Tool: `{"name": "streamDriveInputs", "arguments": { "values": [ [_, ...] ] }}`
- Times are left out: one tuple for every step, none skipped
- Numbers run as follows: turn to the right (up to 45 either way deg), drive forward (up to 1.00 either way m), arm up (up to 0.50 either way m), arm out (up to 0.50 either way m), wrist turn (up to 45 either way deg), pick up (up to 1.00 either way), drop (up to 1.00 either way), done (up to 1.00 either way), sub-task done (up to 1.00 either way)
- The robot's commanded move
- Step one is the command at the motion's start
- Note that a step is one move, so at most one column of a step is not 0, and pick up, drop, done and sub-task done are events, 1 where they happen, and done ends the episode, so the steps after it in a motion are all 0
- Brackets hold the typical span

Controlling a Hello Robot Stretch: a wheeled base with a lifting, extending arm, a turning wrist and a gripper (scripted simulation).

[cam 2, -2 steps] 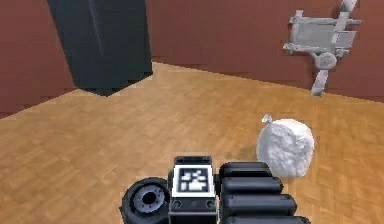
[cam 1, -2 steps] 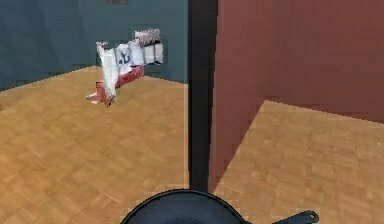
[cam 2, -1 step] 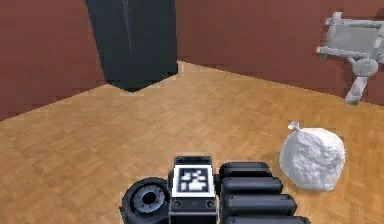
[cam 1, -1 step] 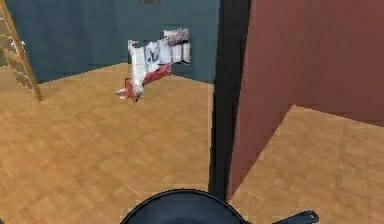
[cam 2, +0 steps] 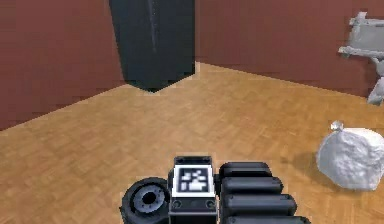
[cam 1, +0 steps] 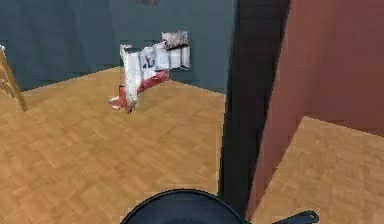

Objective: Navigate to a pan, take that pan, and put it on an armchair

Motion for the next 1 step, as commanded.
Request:
{"name": "streamDriveInputs", "arguments": {
  "values": [
    [-45.0,0.0,0.0,0.0,0.0,0.0,0.0,0.0,0.0]
  ]
}}
